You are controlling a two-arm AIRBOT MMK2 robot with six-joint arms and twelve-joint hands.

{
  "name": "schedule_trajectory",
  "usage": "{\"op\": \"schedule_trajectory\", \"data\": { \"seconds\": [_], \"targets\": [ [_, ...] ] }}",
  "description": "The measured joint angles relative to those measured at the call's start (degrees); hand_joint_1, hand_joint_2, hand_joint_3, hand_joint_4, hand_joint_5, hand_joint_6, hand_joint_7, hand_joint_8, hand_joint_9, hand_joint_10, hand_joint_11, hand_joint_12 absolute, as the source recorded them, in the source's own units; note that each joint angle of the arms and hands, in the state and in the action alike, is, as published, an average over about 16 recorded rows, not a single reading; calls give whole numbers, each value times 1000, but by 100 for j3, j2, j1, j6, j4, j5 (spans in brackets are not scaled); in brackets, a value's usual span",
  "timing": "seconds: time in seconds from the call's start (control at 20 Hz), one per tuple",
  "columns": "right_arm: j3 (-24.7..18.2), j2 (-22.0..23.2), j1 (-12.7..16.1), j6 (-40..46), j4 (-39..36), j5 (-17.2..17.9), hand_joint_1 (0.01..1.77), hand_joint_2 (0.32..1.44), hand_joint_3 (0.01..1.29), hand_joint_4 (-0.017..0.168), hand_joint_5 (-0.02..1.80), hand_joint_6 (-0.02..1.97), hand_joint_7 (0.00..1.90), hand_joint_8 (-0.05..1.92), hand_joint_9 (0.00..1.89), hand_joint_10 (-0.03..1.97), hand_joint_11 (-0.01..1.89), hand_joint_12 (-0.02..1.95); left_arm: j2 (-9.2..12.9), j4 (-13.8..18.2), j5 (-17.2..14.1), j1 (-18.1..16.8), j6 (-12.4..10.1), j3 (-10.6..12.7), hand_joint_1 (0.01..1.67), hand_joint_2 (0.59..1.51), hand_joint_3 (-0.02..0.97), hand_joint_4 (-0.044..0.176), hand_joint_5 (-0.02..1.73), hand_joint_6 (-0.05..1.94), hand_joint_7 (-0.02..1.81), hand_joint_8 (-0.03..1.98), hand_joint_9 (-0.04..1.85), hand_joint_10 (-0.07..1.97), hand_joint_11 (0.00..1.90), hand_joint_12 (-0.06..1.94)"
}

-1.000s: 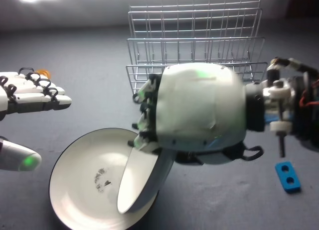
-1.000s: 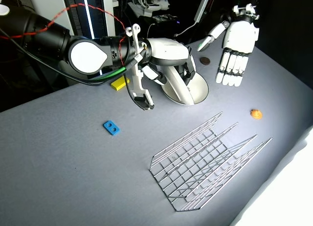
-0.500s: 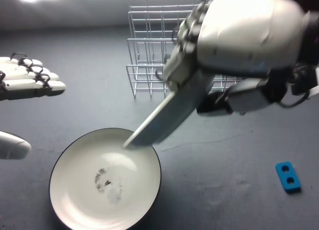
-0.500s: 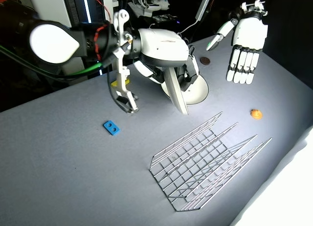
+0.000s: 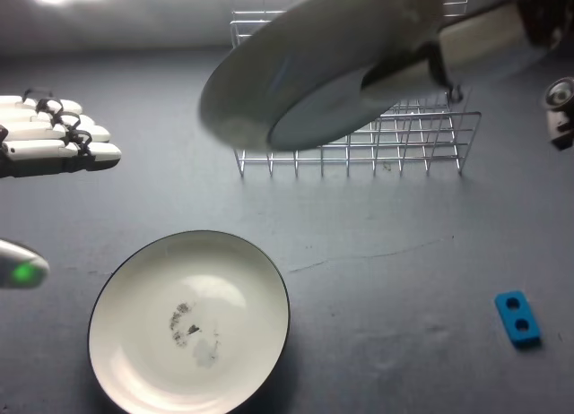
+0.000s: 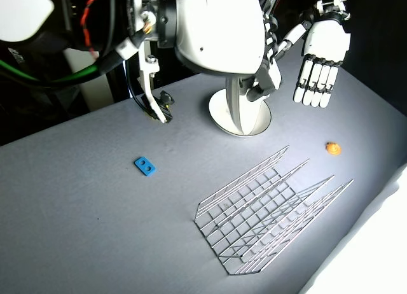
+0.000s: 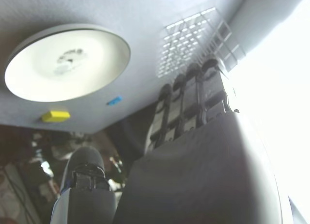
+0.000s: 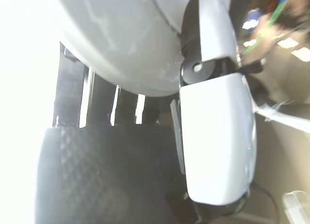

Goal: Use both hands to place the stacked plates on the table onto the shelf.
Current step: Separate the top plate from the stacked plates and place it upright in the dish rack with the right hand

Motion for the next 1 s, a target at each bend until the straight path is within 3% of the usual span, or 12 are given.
{"op": "schedule_trajectory", "data": {
  "seconds": [0.3,0.6,0.8,1.0],
  "targets": [
    [418,4,213,464,405,-350,1210,967,13,17,972,964,1081,827,1365,-5,851,1009,-150,200,-747,172,723,213,14,1131,5,0,55,14,29,-3,19,15,14,-8],
    [941,-198,239,602,601,-456,1212,969,13,14,966,961,1074,842,1358,-5,840,1008,-338,689,-1634,322,1386,460,14,1129,5,3,58,13,32,-2,19,15,15,-9],
    [1273,-425,193,562,663,-436,1212,971,13,14,967,953,1082,832,1357,-5,841,1000,-467,1238,-2091,351,1640,620,13,1129,5,5,60,11,31,-3,18,15,15,-10],
    [1589,-693,133,481,766,-399,1214,971,13,13,974,937,1096,817,1362,-5,846,993,-553,1797,-2290,316,1716,748,13,1129,5,6,61,10,35,-2,16,15,15,-11]
  ]
}}
